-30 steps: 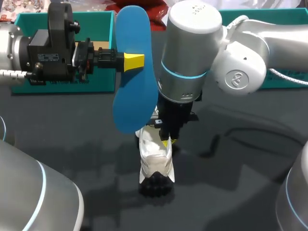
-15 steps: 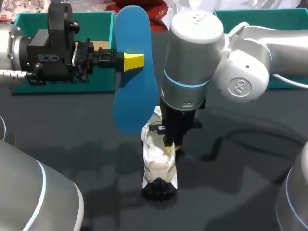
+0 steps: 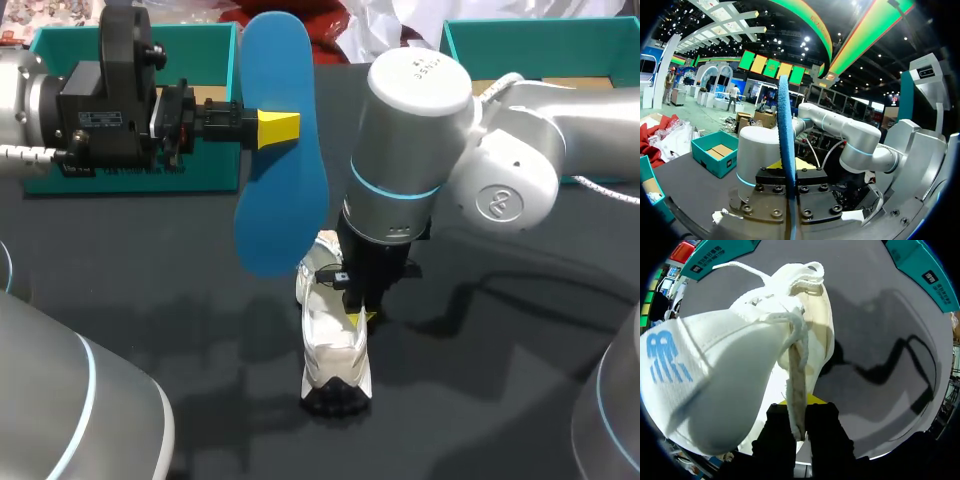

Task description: Take the shoe out of the shoebox, open the shoe tongue, remove and reinsert the insole, then place the shoe into the shoebox

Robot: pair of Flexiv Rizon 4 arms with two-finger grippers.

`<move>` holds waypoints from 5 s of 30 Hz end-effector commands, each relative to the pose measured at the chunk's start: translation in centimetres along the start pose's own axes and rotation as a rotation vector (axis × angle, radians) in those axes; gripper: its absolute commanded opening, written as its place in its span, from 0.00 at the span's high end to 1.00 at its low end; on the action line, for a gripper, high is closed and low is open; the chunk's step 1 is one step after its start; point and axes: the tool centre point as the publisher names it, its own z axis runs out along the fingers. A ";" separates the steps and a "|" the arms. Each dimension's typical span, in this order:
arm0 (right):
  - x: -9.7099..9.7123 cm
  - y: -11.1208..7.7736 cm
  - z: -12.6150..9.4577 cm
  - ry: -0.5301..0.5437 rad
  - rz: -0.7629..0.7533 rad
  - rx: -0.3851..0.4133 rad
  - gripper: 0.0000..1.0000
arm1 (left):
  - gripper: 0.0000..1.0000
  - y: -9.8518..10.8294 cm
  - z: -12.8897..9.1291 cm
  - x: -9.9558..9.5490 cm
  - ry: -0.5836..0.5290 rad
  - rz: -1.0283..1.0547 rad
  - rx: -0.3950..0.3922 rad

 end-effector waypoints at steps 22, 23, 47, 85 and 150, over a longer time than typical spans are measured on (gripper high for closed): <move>-0.4 -0.7 1.4 0.057 0.033 0.004 0.00 | 1.00 0.0 0.1 0.0 0.001 0.000 -0.001; -0.4 -0.8 1.0 0.068 0.046 0.006 0.00 | 1.00 0.0 0.1 0.0 0.001 0.000 -0.001; -1.0 -2.2 -4.6 0.404 0.091 0.032 0.00 | 1.00 0.0 0.1 0.0 0.001 0.000 -0.001; -5.3 1.3 -15.8 0.942 0.170 -0.043 0.00 | 1.00 1.5 -0.1 -4.0 -0.204 0.746 0.000; -2.1 5.9 -20.3 1.140 0.006 -0.246 0.00 | 1.00 12.0 6.3 -11.2 -0.294 2.079 -0.115</move>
